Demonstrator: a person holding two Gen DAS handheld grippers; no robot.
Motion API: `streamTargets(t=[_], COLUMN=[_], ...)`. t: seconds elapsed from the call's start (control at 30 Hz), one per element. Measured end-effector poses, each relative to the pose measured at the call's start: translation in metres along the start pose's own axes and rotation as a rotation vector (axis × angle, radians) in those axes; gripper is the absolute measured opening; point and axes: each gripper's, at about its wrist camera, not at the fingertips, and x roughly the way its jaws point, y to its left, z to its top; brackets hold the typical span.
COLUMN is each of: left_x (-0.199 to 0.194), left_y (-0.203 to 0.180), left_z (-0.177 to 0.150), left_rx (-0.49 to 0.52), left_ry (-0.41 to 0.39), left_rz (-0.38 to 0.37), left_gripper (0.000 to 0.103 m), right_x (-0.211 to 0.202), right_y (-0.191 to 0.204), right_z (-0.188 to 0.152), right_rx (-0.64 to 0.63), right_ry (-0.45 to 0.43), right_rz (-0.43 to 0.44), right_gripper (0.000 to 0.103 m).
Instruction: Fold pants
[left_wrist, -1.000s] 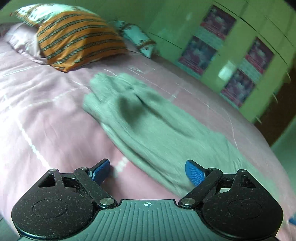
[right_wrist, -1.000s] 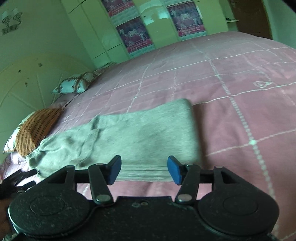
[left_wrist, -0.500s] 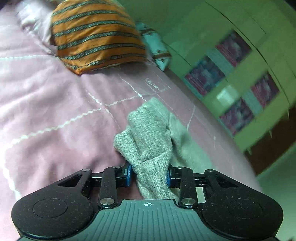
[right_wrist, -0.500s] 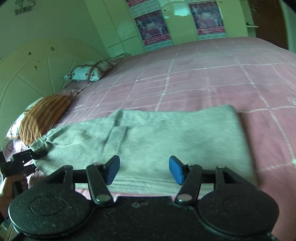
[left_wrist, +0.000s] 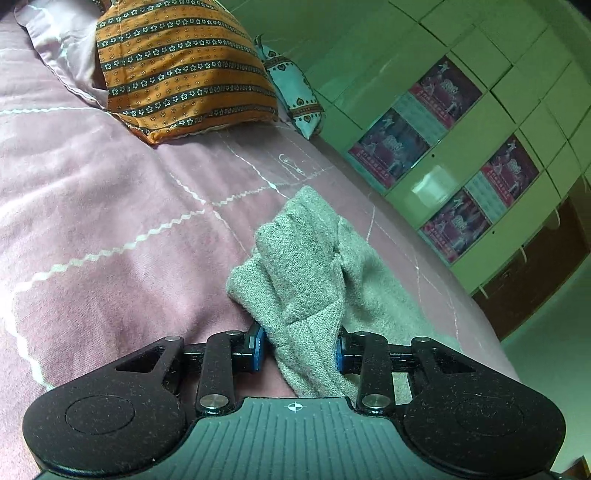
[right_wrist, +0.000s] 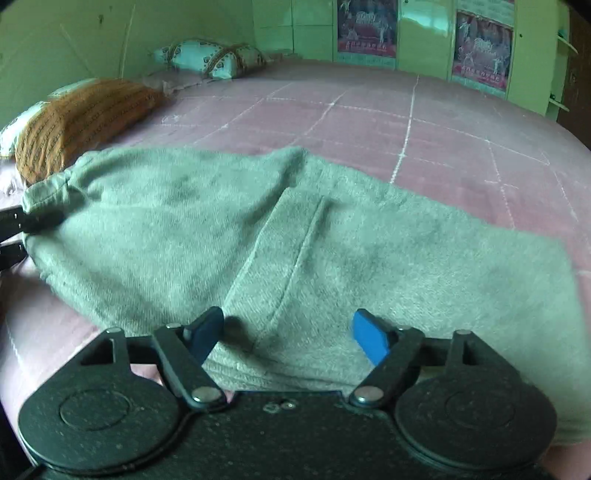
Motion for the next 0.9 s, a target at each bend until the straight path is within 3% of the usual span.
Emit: streamTargets(t=[0.3, 0.4, 0.47, 0.5, 0.57, 0.7, 0.73, 0.77, 0.8, 0.9], left_x=[0.000, 0.001, 0.002, 0.000, -0.008, -0.028, -0.031, -0.034, -0.038, -0.047], left_y=[0.004, 0.003, 0.001, -0.006, -0.026, -0.060, -0.069, -0.079, -0.091, -0.133], left_z=[0.000, 0.002, 0.005, 0.006, 0.006, 0.013, 0.015, 0.016, 0.018, 0.014], left_rx=[-0.017, -0.033, -0.034, -0.003, 0.068, 0.084, 0.101, 0.130, 0.165, 0.266], left_ry=[0.007, 0.020, 0.031, 0.022, -0.022, -0.102, -0.108, -0.110, -0.113, -0.134], left_rz=[-0.022, -0.023, -0.008, 0.008, 0.030, -0.017, -0.020, -0.025, -0.026, -0.056], left_gripper=[0.037, 0.038, 0.037, 0.036, 0.033, 0.033, 0.033, 0.033, 0.033, 0.033], right_x=[-0.018, -0.012, -0.007, -0.006, -0.006, -0.008, -0.012, -0.019, -0.032, -0.067], right_y=[-0.004, 0.001, 0.013, 0.019, 0.017, 0.018, 0.016, 0.012, 0.002, -0.042], right_z=[0.001, -0.014, -0.022, -0.025, -0.026, -0.027, -0.024, -0.020, -0.018, -0.022], right_rx=[0.053, 0.001, -0.104, -0.147, -0.110, -0.148, -0.139, -0.109, -0.053, 0.134], right_ry=[-0.024, -0.016, -0.009, -0.018, -0.027, -0.028, -0.021, -0.029, -0.071, -0.182], right_rz=[0.013, 0.017, -0.014, -0.034, -0.031, -0.034, -0.023, -0.002, 0.035, 0.087], right_gripper=[0.069, 0.074, 0.081, 0.082, 0.082, 0.083, 0.082, 0.074, 0.072, 0.074])
